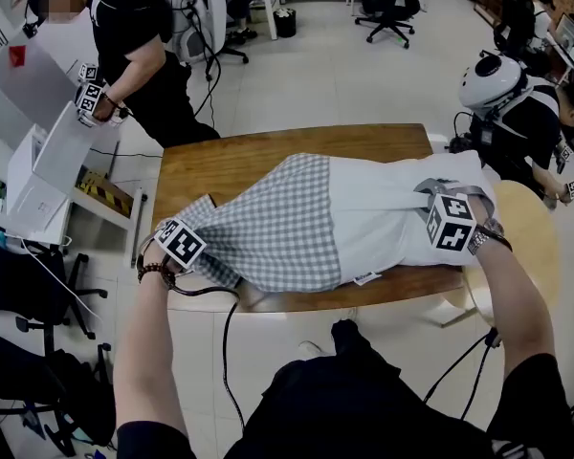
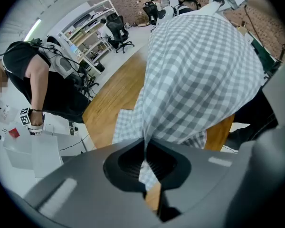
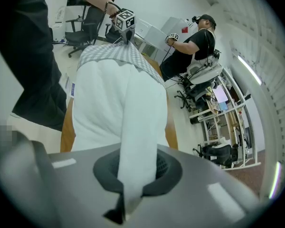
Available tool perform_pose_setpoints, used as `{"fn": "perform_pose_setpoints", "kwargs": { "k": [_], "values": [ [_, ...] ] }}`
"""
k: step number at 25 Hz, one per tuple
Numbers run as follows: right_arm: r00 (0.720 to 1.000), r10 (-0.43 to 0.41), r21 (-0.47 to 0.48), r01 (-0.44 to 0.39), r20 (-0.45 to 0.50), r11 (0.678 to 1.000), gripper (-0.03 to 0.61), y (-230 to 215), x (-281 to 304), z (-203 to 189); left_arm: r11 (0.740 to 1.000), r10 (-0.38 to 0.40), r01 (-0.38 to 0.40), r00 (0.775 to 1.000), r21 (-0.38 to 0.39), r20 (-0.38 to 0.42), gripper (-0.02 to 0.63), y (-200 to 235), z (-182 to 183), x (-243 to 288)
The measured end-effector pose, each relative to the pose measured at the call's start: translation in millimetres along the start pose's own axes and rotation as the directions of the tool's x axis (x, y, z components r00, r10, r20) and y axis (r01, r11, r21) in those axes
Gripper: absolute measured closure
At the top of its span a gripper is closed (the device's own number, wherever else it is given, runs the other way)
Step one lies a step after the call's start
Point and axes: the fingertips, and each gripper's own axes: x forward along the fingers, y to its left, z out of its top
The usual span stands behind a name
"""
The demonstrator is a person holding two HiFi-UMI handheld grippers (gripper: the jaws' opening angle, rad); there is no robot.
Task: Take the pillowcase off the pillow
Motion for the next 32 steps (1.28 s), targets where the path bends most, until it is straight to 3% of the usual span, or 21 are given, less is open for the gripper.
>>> {"fn": "perform_pose_setpoints", "kwargs": {
  "k": [13, 18, 24, 27, 32],
  "values": [
    [0.998, 0.003, 0.08, 0.002, -0.067, 0.997, 0.563, -6, 8, -54, 0.998, 0.051, -0.053, 0.997, -0.03, -0.063, 0.604, 12, -18, 8],
    [0.998, 0.02, 0.114, -0.013, -0.063, 0.993, 0.543, 2, 16, -47, 0.997, 0.079, -0.079, 0.997, 0.003, 0.018, 0.592, 12, -11, 11],
    [0.998, 0.059, 0.165, -0.057, -0.01, 0.985, 0.365, 24, 13, -25, 0.99, 0.141, -0.142, 0.984, 0.002, 0.112, 0.512, 16, -14, 1],
    [0.998, 0.057, 0.188, -0.061, 0.026, 0.98, 0.354, 20, -1, -21, 0.977, 0.212, -0.215, 0.969, 0.01, 0.129, 0.422, 26, -10, -7],
    [0.996, -0.006, 0.2, -0.012, 0.089, 0.98, 0.353, 22, -36, -9, 0.951, 0.305, -0.311, 0.934, 0.001, 0.188, 0.413, 23, -8, -28]
  ]
}}
